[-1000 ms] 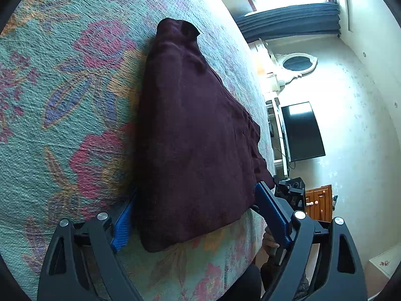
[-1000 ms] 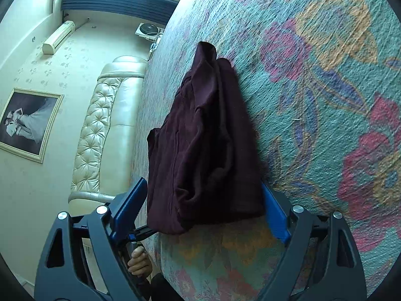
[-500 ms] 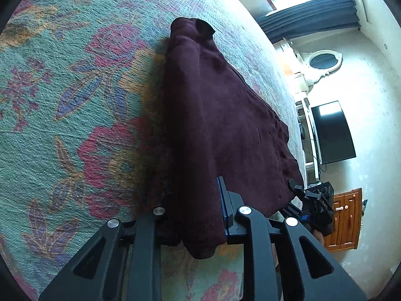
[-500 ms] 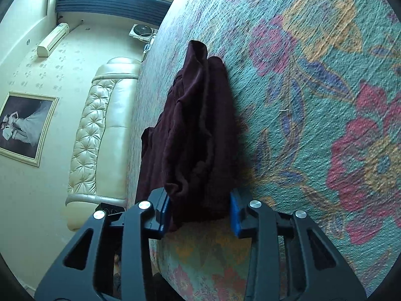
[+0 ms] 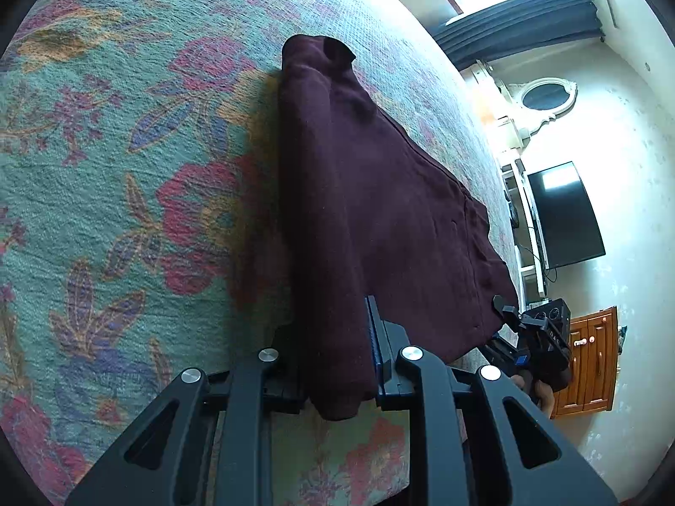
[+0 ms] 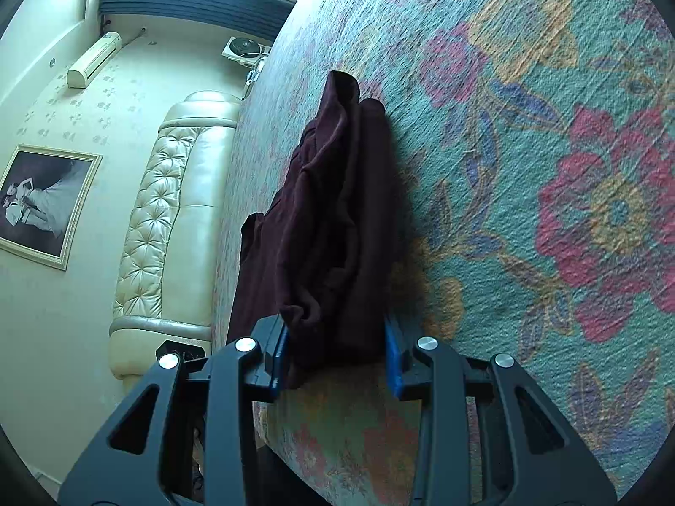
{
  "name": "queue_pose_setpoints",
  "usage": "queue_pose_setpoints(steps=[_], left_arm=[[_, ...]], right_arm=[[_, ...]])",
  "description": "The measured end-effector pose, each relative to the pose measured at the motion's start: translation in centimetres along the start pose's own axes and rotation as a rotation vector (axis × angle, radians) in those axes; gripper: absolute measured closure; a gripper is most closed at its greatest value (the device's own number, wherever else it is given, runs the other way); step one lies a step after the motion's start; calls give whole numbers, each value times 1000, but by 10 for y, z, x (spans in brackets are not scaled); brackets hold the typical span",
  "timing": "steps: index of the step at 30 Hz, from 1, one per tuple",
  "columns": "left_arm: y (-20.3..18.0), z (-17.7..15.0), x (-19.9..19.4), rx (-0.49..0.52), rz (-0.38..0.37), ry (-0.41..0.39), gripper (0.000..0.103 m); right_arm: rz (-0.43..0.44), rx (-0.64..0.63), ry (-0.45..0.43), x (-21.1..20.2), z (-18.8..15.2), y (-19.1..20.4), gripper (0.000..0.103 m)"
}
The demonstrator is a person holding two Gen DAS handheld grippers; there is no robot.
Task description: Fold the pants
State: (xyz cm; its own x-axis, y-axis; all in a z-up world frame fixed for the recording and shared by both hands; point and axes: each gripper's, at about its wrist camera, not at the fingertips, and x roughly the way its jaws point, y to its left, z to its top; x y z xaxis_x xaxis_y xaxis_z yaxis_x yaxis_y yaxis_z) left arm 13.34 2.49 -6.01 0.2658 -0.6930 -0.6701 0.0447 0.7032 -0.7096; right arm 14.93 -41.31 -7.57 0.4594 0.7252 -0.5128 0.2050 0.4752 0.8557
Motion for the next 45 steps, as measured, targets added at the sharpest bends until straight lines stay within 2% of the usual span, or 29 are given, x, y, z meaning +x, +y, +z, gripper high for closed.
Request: queue_pose_setpoints(steps=[8,17,20,23,28,30,33,38,41,43,44,45], left_arm=[[-2,-14,-3,11,7,1,81],[1,-15,0,17,3,-1,81],[1,-25,-1,24,5,0,79],[4,-26,-4,27,-10,2,68],[13,-29,-9,-8,-116,-9,29],[12,-29,-13,-3,-122,-23,22],[16,-29,-13,-12,-155,-15,20],[31,-23,-12,-90,-217,-33,20],[25,-24,-10,-60,-171,-31,25],[16,-25,-5,-21,-93,-23,53],[15,-25,-3,-8,-53,-20,61],[20,-25,-3,-7,-43,-19,67]], right_arm=[[19,3,5,-12,-24,-11,69],[29,18,4,-12,-21,-22,68],[29,18,3,-13,-22,-23,67],[13,13,-1,-13,-25,-24,58],[72,42,-21,-24,-26,-31,42],[70,47,-31,-32,-26,-32,38],[63,47,-60,-44,-27,-37,34],[44,47,-70,-42,-22,-38,32],[20,11,-57,-30,-19,-29,31],[-5,-25,-38,-21,-19,-22,36],[-41,-41,-28,-16,-20,-19,54],[-55,-43,-17,-11,-21,-19,60]])
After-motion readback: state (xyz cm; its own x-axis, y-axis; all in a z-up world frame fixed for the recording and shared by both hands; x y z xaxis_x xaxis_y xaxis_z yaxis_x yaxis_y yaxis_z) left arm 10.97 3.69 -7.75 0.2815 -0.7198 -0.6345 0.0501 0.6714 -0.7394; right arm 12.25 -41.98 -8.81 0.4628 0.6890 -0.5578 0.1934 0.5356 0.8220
